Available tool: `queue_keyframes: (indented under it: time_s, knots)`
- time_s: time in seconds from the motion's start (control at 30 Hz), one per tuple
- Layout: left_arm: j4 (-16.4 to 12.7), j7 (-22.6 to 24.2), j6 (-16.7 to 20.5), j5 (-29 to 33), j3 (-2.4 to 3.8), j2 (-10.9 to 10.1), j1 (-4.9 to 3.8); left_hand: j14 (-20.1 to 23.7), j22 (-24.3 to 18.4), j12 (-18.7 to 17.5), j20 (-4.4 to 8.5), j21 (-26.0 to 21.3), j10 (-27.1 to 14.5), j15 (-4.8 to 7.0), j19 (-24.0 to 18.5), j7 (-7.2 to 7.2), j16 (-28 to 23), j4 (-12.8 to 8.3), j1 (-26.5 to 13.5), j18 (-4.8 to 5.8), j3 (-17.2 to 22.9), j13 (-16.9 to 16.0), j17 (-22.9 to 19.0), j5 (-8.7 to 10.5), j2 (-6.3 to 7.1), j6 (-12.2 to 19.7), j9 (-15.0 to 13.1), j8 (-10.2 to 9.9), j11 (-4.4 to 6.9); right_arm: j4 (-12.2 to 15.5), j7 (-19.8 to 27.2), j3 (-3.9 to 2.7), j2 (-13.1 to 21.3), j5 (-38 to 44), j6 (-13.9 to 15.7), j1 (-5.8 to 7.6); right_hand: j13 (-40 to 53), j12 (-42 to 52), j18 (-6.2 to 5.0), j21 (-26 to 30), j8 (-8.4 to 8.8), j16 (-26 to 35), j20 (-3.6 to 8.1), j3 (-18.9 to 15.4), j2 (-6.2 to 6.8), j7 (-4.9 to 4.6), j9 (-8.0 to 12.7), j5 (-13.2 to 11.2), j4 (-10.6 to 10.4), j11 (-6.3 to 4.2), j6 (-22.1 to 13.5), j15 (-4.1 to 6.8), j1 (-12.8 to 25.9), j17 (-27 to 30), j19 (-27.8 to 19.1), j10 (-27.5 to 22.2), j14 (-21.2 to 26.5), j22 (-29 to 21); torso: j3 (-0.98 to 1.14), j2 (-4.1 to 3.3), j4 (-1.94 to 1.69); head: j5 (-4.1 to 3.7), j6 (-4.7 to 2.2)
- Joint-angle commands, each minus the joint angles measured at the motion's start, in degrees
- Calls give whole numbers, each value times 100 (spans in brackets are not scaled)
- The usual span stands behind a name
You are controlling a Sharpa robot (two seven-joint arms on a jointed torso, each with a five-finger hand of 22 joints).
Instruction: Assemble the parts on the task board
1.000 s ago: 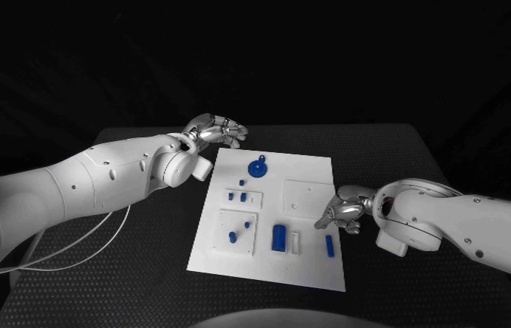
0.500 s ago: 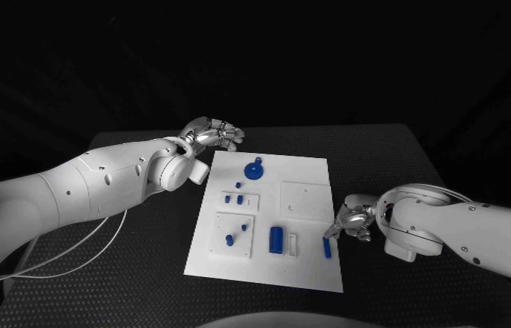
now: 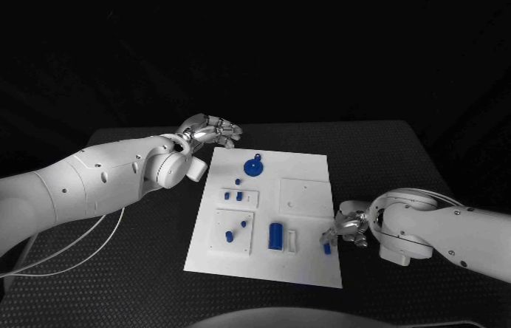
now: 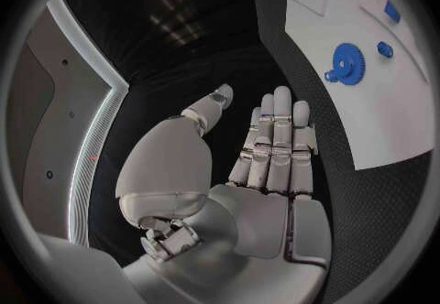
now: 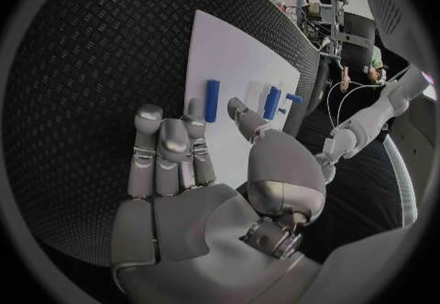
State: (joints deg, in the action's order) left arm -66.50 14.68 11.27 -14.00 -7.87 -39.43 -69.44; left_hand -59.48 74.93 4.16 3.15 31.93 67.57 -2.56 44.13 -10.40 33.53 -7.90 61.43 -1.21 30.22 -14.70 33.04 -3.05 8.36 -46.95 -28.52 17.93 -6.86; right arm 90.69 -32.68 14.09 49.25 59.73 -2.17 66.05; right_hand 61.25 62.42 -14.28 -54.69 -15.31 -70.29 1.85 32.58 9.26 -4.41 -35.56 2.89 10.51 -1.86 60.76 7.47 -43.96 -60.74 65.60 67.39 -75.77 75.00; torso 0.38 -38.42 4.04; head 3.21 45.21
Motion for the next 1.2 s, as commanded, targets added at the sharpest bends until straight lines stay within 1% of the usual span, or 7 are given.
queue_keyframes:
  time_s: [0.03,0.37,0.6,0.73,0.9,1.03,1.2]
  knots:
    - [-18,39,-83,-10,3,7,-7,12,119,28,-29,-23,-23,-27,-8,-5,-41,43,-37,-100,2,-9,7,-11,-10,38,5,29,-6,10,-39,13,-45,75,-142,-55,54,73,-72,-34,-21,-41,36,-29,0,6,8,-9,-11,-12,28,32,46,-12,1,26,1,93,-4,2,1,5,15]
    - [-23,35,-99,-11,3,-6,-7,12,119,28,-29,-23,-24,-27,-9,-5,-44,46,-38,-99,0,-9,10,-10,-9,39,6,31,-6,-14,-37,13,-178,367,-186,-129,134,153,-72,-52,-34,-57,55,1,-32,15,-12,-9,52,-20,50,38,-45,-16,3,20,4,92,-9,9,0,23,44]
    - [-38,29,-108,-11,4,-17,-8,12,120,28,-29,-24,-24,-28,-10,-5,-46,50,-40,-99,-2,-10,13,-10,-10,40,7,31,-6,-59,-96,12,-339,1246,-109,-262,175,173,-72,-70,-35,-64,68,371,-59,14,-26,-9,226,-19,58,37,-500,-8,17,11,1,84,-8,8,1,25,62]
    - [-34,28,-106,-11,4,-14,-9,12,120,28,-30,-24,-24,-28,-10,-5,-47,52,-41,-98,-2,-10,15,-10,-10,40,8,32,-6,-97,-109,11,-438,1525,0,-342,181,174,-72,-75,-34,-66,54,457,-75,9,-29,-10,206,-14,62,32,-522,-4,24,15,-1,81,-9,5,-5,28,70]
    - [-36,12,-129,-11,4,-23,-9,11,120,29,-30,-24,-24,-28,-10,-6,-49,60,-47,-97,-4,-10,18,-10,-14,41,9,33,-7,-108,-118,11,-479,1550,61,-352,187,173,-72,-80,-33,-68,46,569,-100,8,-33,-10,202,-13,66,28,-568,0,30,22,-3,79,-4,8,-11,39,90]
    - [-35,11,-129,-12,4,-23,-9,11,120,29,-31,-25,-25,-29,-11,-6,-52,69,-56,-96,-8,-10,22,-9,-14,42,10,34,-7,-106,-116,10,-484,1505,54,-352,191,171,-72,-83,-30,-71,40,648,-144,7,-35,-10,181,-12,67,27,-576,3,34,25,-4,77,-13,12,-8,45,85]
    - [-42,7,-134,-12,4,-25,-9,10,120,28,-31,-25,-26,-29,-12,-7,-57,90,-72,-95,-12,-11,29,-10,-20,45,12,35,-8,-92,-118,10,-508,1538,16,-352,196,165,-72,-88,-14,-72,31,719,-66,-2,-31,-10,127,-4,46,24,-518,8,40,23,-4,75,-10,9,-3,54,91]
